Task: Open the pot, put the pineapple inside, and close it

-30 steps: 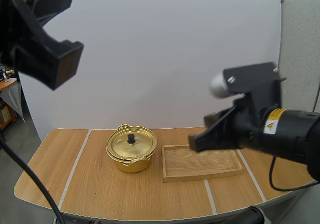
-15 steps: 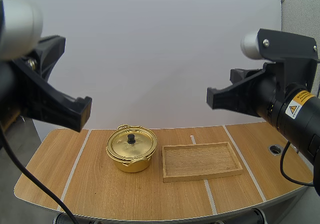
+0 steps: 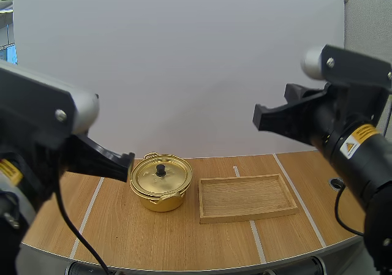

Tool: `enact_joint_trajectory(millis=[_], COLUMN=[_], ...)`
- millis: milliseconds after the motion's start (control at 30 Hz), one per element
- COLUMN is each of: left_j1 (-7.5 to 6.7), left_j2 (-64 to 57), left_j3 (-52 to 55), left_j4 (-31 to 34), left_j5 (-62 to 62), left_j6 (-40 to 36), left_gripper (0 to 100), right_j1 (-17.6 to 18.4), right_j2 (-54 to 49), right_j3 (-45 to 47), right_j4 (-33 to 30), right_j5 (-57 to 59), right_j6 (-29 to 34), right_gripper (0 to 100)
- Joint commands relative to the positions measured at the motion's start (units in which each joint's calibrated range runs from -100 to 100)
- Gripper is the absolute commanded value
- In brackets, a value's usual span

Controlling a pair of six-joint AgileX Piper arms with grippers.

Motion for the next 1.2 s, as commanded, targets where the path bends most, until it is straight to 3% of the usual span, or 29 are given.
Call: enact_joint_trajectory(millis=[0, 200, 633, 967, 1167], left_j1=[0.04, 0.04, 0.04, 0.04, 0.04], left_j2=[-0.25, -0.25, -0.25, -0.25, -0.25], left_j3=[4.08, 13.57, 30.07, 40.17, 40.17], left_j4=[0.50, 0.38, 0.48, -2.21, -3.54], left_j5=[-6.07, -20.22, -26.21, -39.26, -37.44], left_j6=[-0.64, -0.64, -0.64, -0.72, -4.42], left_gripper=[0, 0, 0, 0, 0], right_j1=[-0.22, -0.22, -0.22, -0.22, -0.22], right_j2=[-0.26, -0.26, -0.26, -0.26, -0.68], right_j3=[3.73, 13.09, 29.47, 36.70, 36.70], right_j4=[-0.35, -0.66, -0.66, -0.66, -0.66], right_j5=[-7.26, -17.50, -19.29, -19.29, -17.99], right_j6=[0.15, 0.08, 0.08, 0.08, 0.08], right_gripper=[0, 0, 0, 0, 0])
